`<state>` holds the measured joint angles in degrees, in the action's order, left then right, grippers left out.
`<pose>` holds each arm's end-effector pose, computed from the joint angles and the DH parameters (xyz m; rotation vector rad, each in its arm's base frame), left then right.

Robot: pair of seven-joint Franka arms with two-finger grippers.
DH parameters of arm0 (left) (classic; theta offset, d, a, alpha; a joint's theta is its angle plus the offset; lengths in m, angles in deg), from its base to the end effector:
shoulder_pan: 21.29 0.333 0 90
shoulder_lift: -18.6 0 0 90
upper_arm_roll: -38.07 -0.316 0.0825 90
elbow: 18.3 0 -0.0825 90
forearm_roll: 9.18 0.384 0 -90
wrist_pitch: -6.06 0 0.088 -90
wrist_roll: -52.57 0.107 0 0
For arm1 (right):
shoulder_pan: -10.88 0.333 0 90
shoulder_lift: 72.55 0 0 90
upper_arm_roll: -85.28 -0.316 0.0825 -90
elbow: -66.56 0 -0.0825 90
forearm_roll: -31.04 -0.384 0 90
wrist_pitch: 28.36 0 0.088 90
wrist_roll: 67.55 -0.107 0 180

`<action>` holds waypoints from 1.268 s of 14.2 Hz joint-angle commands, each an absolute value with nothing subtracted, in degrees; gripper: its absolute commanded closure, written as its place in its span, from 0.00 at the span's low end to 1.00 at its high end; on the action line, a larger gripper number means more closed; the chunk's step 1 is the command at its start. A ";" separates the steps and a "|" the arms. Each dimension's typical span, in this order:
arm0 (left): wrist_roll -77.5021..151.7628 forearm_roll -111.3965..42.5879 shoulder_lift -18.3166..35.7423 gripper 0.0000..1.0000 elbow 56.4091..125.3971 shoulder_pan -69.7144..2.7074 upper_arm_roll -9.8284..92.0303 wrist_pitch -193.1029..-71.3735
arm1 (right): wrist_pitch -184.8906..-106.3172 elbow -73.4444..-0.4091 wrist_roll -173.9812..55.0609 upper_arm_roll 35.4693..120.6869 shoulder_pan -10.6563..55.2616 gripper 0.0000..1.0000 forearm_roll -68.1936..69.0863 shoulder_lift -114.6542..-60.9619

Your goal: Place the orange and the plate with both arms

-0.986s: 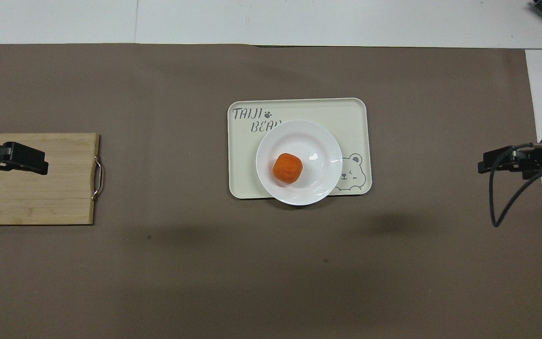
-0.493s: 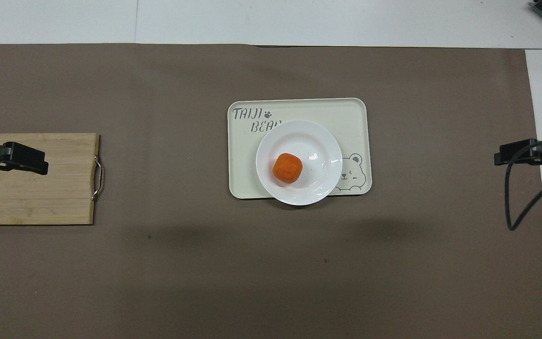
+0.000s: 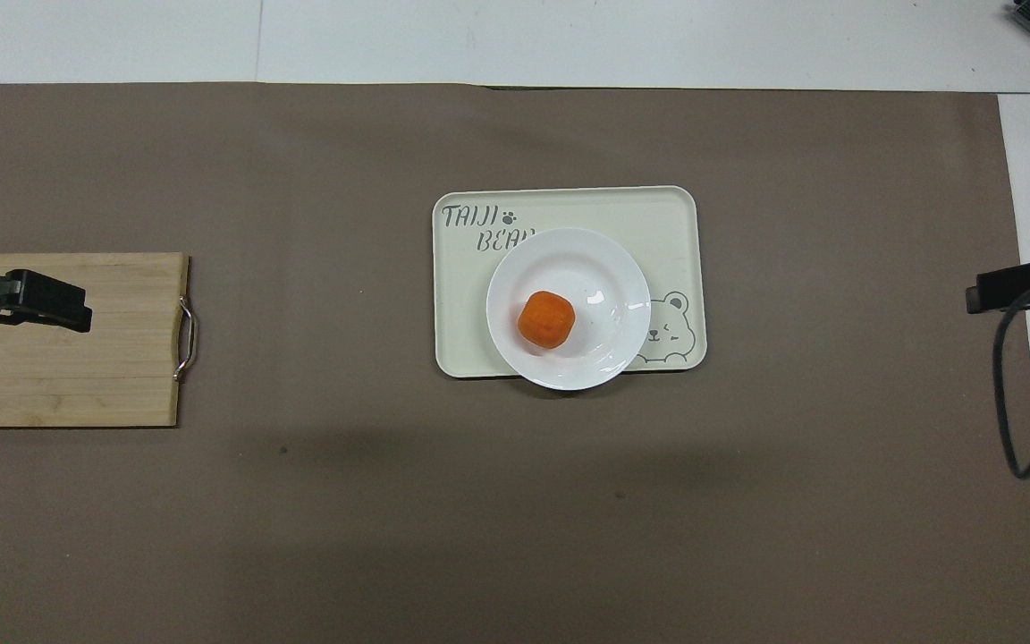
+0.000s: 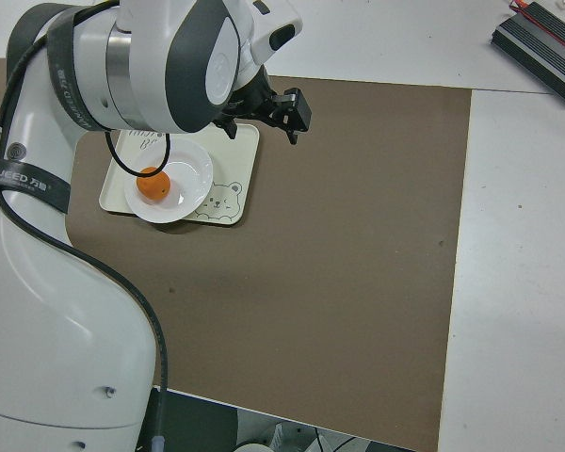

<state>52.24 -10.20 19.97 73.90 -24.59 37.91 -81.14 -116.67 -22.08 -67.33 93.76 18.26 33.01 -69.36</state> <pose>0.5402 -0.0316 0.6155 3.1231 -0.0771 -0.0998 0.5342 -0.0166 0.6630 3.1139 -0.0268 0.0763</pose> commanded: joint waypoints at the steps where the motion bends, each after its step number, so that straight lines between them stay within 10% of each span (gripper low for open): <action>1: 51.78 -9.79 20.62 0.00 73.99 -24.10 38.25 -80.34 | -117.04 -23.00 -66.67 93.54 18.08 0.00 33.58 -68.69; 18: 51.78 -9.79 20.62 0.00 73.99 -24.10 38.25 -80.34 | -113.61 -22.82 -62.45 93.63 18.08 0.00 32.00 -68.77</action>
<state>52.24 -10.20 19.97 73.90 -24.59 37.91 -81.14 -114.34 -22.25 -63.57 93.77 18.26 32.26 -69.36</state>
